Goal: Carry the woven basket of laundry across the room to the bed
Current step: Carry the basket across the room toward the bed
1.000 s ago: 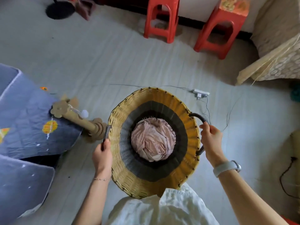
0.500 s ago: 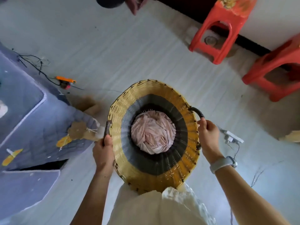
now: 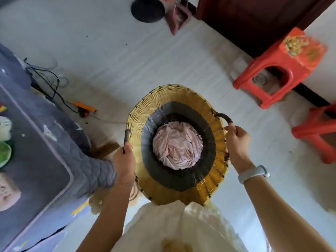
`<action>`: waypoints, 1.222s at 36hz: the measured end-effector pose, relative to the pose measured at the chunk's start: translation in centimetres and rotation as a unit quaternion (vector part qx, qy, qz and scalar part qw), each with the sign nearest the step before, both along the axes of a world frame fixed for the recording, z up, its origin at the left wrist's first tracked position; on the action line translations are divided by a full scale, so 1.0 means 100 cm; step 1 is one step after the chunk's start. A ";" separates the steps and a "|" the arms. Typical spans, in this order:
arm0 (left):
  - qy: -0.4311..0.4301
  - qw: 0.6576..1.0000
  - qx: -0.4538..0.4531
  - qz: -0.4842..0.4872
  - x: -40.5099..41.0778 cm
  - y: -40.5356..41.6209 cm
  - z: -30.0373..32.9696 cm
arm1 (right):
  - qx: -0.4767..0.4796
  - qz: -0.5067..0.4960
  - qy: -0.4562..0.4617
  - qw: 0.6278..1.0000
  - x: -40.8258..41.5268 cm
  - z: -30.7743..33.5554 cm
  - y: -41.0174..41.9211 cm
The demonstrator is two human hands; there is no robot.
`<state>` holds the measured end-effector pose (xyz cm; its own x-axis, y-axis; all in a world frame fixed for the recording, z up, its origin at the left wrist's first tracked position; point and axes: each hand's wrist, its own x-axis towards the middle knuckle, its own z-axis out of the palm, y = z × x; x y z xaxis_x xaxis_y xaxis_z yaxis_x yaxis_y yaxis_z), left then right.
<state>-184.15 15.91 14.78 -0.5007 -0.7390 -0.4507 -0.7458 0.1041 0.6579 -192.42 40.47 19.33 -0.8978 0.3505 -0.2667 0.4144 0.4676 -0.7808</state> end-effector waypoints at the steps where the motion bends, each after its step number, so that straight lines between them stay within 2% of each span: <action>1: 0.002 1.000 0.003 0.008 -0.014 -0.007 0.002 | 0.000 0.002 0.002 1.000 -0.014 0.003 -0.007; 9: 0.014 0.999 -0.012 0.034 -0.123 -0.053 0.010 | -0.029 0.003 -0.017 0.999 -0.134 0.000 -0.057; 15: 0.004 0.997 -0.021 0.070 -0.209 -0.094 0.011 | -0.026 0.048 -0.037 0.998 -0.247 -0.002 -0.107; 20: 0.024 0.989 -0.010 0.144 -0.271 -0.134 0.011 | -0.015 0.102 -0.055 0.993 -0.332 -0.003 -0.162; 30: 0.027 0.964 0.014 0.263 -0.334 -0.207 -0.004 | -0.035 0.202 -0.044 0.978 -0.448 -0.016 -0.271; 37: 0.025 0.956 0.034 0.290 -0.384 -0.299 -0.026 | -0.017 0.264 -0.047 0.963 -0.514 -0.035 -0.375; 41: 0.027 0.967 0.051 0.249 -0.427 -0.370 -0.029 | 0.008 0.256 -0.040 0.966 -0.555 -0.034 -0.439; 44: 0.040 0.964 0.052 0.259 -0.458 -0.418 -0.025 | 0.007 0.254 -0.029 0.967 -0.590 -0.026 -0.489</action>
